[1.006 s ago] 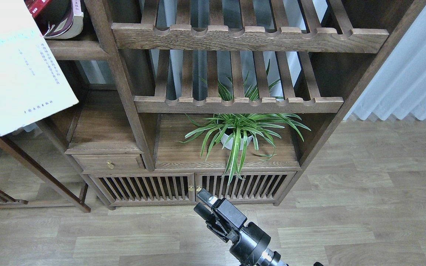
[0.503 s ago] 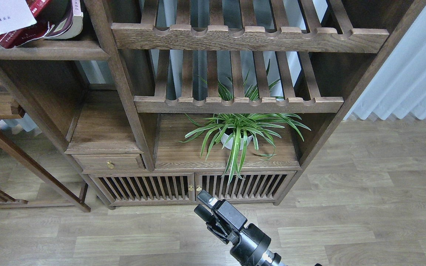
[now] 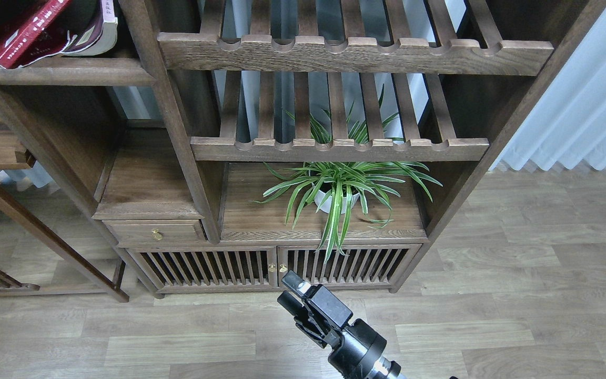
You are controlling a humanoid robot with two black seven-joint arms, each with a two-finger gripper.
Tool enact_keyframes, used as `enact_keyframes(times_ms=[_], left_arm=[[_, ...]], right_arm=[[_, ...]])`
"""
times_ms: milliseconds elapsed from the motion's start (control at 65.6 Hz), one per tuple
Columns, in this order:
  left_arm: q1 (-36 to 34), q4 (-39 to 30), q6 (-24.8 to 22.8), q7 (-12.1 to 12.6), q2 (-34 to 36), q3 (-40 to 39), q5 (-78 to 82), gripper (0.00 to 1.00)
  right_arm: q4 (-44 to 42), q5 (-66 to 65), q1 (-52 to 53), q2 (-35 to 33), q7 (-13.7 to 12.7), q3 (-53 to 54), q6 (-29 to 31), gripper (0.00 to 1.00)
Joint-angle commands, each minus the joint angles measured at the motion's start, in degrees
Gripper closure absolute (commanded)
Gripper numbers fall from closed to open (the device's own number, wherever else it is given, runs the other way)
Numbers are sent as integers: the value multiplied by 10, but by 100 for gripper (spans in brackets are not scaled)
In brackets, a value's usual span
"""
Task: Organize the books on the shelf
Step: 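Place the white book on the high shelf and withdraw the left gripper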
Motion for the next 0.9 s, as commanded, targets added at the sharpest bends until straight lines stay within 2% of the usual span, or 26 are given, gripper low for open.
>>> enact_keyframes(times_ms=[0,61,198,518,686,884], left_arm=[[-39,50,0,0,-8,32,-1,97],[-69,76,0,0,-14,56,-2,97],[-79,82,0,0,-22,86,-8,97],[-77,89,0,0,-40,106,-8,93],[-70,133,0,0,-50,110,-16,90],[-47,141,0,0,-61,114,-27,90]], right_arm=[[0,0,0,0,0,0,0,1],[0,0,0,0,0,0,0,0],[0,0,-1,0,0,0,0,1],[1,0,0,0,0,0,0,1],[1,0,-2,0,0,0,0,1],[1,0,-3,0,0,-3,0,0]])
